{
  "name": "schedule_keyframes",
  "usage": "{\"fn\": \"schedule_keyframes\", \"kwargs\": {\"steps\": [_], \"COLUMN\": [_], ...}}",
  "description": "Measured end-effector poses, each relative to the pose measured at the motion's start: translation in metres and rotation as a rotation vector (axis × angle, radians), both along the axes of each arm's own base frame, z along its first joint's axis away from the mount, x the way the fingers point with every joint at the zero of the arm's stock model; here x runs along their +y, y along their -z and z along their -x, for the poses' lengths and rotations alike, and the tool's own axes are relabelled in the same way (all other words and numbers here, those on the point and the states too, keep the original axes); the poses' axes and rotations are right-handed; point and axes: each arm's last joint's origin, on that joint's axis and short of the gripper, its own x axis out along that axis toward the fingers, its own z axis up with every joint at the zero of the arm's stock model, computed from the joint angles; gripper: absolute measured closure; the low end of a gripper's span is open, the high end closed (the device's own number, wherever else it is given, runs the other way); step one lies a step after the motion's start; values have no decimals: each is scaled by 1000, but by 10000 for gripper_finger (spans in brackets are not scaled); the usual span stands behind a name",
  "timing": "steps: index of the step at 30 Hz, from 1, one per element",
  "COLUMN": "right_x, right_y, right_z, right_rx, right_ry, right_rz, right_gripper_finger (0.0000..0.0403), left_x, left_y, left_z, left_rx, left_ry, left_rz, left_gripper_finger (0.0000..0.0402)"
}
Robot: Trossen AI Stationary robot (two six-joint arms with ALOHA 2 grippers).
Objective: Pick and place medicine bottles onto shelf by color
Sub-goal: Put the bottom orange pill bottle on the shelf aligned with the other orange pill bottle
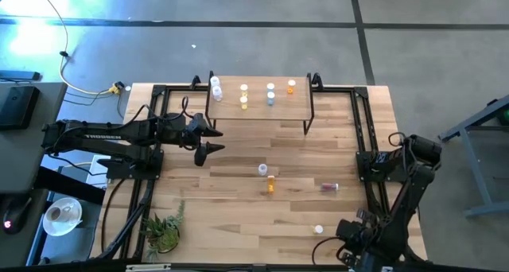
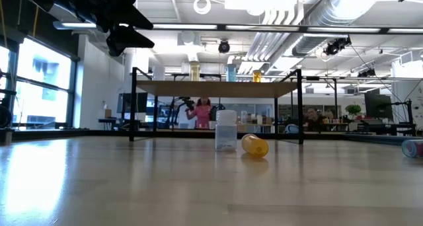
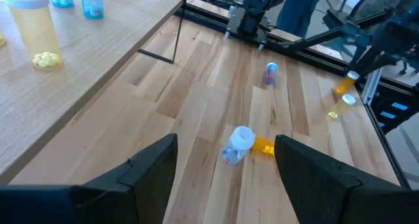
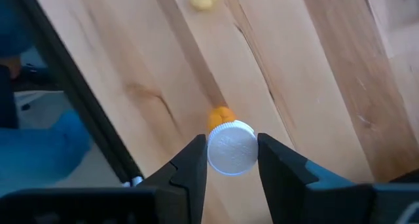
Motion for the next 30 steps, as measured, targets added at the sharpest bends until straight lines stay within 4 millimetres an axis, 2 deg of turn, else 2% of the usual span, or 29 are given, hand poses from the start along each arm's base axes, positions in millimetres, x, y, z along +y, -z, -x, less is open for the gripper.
{"fn": "schedule_keyframes", "kwargs": {"steps": [6,12,23,30], "right_x": [3,-3,-23,-38], "right_y": [-14,-23,-37,-53], "right_z": [-6,-18,-58,-80], "right_rx": [-63,-56,-68,-95], "right_ry": [11,12,-67,-101], "right_rz": [4,28,47,93], "right_gripper_finger": [295,295,295,295], "left_x": [0,0,0,0], "left_y": [0,0,0,0], "left_z": [0,0,0,0], "left_rx": [0,0,0,0], "left_ry": [0,0,0,2], "left_rz": [0,0,0,1], "left_gripper_finger": [158,158,158,158]}}
